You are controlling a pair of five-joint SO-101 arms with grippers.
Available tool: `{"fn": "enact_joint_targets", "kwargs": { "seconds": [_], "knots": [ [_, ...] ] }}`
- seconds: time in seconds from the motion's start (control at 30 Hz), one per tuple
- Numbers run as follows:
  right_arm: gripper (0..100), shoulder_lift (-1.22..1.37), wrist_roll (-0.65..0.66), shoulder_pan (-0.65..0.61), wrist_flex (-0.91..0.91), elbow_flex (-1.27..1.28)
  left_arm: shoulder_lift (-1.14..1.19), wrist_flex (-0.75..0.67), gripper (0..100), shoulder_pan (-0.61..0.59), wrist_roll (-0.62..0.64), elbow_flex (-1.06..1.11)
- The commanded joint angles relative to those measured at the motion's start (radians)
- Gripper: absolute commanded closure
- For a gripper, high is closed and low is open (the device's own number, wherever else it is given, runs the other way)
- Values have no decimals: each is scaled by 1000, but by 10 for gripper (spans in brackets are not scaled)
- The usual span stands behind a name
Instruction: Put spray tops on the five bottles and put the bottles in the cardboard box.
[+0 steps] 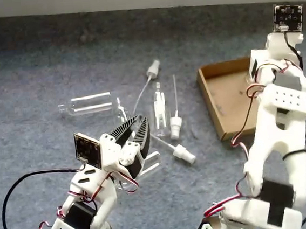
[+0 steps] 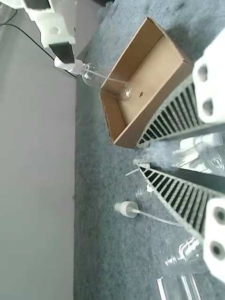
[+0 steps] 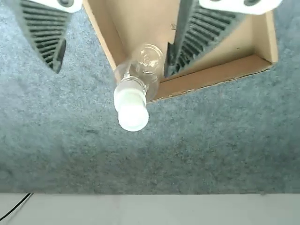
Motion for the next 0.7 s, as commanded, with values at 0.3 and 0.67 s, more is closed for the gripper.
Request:
{"fn": "enact_joint_targets", "kwargs": {
  "seconds": [0.3, 0.67],
  "knots": [
    [723, -424, 3, -326, 390, -65, -12, -26, 994, -214, -95, 4],
    [832, -412, 3, -611, 495, -71, -12, 155, 994, -349, -196, 18]
  ]
}}
